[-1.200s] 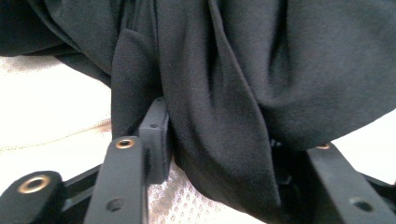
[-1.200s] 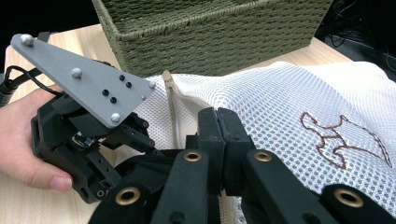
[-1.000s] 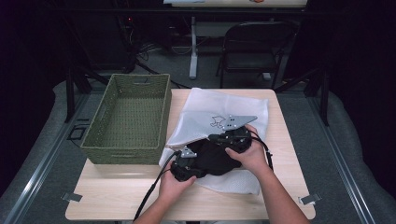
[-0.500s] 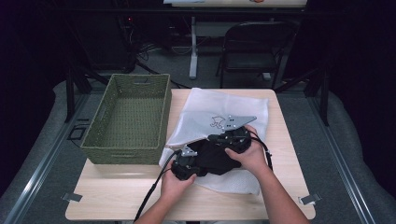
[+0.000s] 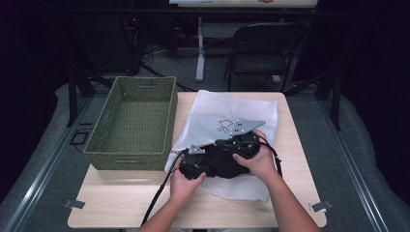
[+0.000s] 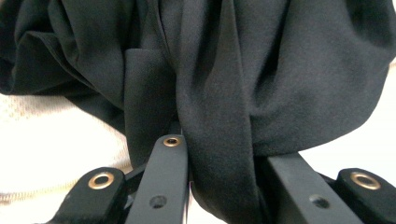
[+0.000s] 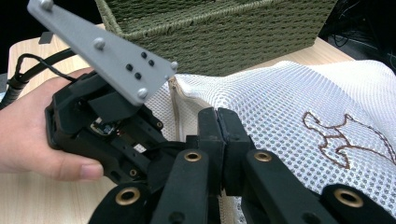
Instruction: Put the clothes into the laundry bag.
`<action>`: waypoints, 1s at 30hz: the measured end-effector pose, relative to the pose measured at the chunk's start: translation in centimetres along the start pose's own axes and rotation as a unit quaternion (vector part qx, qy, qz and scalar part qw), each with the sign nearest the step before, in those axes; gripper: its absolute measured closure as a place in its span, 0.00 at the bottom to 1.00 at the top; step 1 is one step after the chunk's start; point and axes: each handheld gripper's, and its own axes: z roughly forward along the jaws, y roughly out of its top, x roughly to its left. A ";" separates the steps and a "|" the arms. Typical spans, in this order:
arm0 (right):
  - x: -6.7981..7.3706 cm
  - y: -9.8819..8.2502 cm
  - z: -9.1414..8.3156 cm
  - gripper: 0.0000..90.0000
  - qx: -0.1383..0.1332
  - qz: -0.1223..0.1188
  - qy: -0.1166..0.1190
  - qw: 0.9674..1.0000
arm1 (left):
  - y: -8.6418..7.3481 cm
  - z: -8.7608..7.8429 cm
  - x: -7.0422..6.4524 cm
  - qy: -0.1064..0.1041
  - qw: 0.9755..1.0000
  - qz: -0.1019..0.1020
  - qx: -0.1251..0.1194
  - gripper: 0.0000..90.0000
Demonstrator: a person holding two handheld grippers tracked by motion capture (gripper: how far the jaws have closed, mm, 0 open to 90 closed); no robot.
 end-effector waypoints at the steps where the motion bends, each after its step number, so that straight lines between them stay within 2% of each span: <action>1: 0.0 0.0 0.0 0.99 0.000 0.000 0.000 1.000 | 0.1 0.0 0.1 0.001 1.000 0.002 -0.001 0.89; 3: 0.0 0.0 0.0 0.99 0.000 0.000 0.000 1.000 | 0.4 0.2 0.0 0.001 1.000 -0.004 -0.004 0.89; 11: 0.1 0.1 0.0 0.99 -0.001 0.000 0.000 1.000 | 1.6 0.6 0.0 0.009 1.000 0.001 -0.012 0.89; 26: 0.0 0.1 -0.1 0.99 -0.002 0.000 0.000 1.000 | 2.9 1.6 0.4 0.019 0.999 -0.026 -0.036 0.89; 30: 0.0 0.1 -0.2 0.99 -0.003 0.000 0.000 1.000 | 3.1 2.0 0.5 0.021 0.999 -0.027 -0.039 0.89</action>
